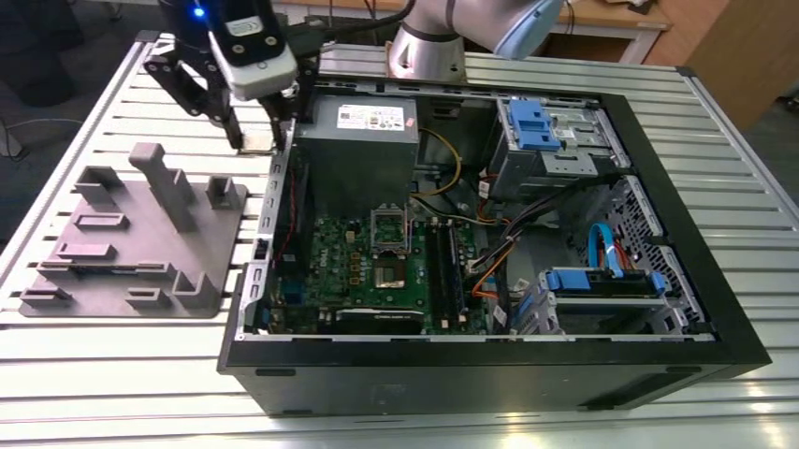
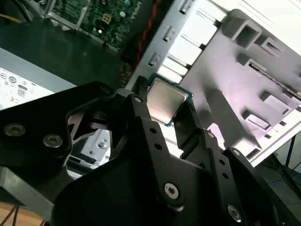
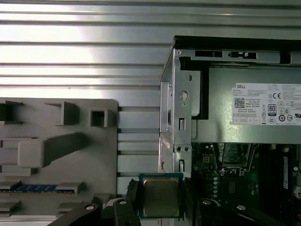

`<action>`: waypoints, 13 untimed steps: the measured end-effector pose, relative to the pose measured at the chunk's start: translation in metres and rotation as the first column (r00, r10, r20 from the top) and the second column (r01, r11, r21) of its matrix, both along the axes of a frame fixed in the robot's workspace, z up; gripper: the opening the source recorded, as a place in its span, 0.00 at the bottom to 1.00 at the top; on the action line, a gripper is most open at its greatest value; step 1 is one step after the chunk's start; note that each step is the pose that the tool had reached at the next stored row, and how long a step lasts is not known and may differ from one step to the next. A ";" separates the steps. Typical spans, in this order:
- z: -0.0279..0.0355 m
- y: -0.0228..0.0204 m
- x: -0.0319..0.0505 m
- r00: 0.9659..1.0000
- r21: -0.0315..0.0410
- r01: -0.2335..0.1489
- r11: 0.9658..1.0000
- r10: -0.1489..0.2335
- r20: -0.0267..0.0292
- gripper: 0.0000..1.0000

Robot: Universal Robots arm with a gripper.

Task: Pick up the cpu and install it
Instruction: 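Pick up the cpu and move it towards the insertion slot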

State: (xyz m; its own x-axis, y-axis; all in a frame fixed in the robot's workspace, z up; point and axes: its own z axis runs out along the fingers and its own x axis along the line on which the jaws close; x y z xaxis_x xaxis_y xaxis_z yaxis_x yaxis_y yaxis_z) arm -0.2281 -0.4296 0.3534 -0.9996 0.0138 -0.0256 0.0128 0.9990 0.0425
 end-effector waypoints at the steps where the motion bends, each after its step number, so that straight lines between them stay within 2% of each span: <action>1: -0.0001 0.0000 0.0045 1.000 0.000 0.000 1.000 0.000 0.000 0.47; 13: -0.0006 0.0000 0.0537 1.000 0.000 0.000 1.000 0.000 0.000 0.47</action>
State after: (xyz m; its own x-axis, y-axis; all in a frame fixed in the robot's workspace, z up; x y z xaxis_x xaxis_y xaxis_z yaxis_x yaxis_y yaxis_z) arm -0.1745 -0.4296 0.3528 -0.9996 0.0137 -0.0254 0.0126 0.9990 0.0425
